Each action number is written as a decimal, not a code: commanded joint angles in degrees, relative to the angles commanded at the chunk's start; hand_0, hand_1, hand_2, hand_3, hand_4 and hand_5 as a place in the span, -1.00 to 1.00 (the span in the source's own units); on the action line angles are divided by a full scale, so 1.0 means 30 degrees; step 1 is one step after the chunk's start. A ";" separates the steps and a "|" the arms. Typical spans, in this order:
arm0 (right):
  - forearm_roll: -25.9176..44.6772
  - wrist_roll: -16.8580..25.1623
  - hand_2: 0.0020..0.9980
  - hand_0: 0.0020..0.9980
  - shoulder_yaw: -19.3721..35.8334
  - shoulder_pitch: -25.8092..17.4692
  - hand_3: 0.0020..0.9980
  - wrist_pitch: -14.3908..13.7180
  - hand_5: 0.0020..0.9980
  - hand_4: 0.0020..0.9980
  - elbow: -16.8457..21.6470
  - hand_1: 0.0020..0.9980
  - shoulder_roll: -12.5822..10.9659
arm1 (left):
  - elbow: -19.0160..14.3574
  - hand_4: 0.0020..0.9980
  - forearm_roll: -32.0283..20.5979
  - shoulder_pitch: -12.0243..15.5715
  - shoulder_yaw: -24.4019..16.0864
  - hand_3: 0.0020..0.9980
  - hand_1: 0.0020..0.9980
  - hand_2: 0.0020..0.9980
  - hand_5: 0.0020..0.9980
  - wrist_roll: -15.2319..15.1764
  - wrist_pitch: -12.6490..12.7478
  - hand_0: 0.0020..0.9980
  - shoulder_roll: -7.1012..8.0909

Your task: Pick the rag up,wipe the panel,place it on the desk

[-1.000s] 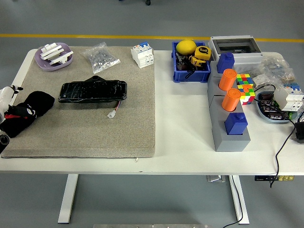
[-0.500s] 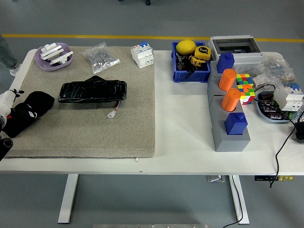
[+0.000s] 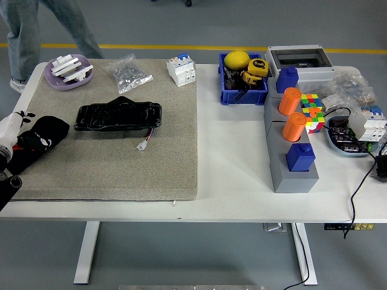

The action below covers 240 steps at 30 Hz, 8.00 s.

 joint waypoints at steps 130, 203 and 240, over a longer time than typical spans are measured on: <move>0.2185 0.0947 0.39 0.41 -0.0979 0.0047 0.27 -0.0036 0.11 1.00 -0.0426 0.39 -0.0051 | -0.3283 -0.28 -0.0635 0.0766 0.0221 -0.10 -0.67 -0.08 -1.00 0.0944 0.2519 -0.36 -0.1156; 0.1061 0.0474 0.39 0.41 -0.0075 0.0115 0.27 0.0033 0.11 1.00 -0.0522 0.39 -0.0251 | -0.6122 -0.28 0.2033 -0.1467 0.7291 -0.07 -0.69 -0.07 -1.00 0.2887 0.3245 -0.36 -0.3425; 0.0782 0.0385 0.39 0.41 0.0067 0.0073 0.28 0.0031 0.11 1.00 -0.0532 0.39 -0.0233 | -0.5222 -0.24 0.2336 -0.1385 0.6423 -0.06 -0.69 -0.07 -1.00 0.2863 0.3214 -0.36 -0.2776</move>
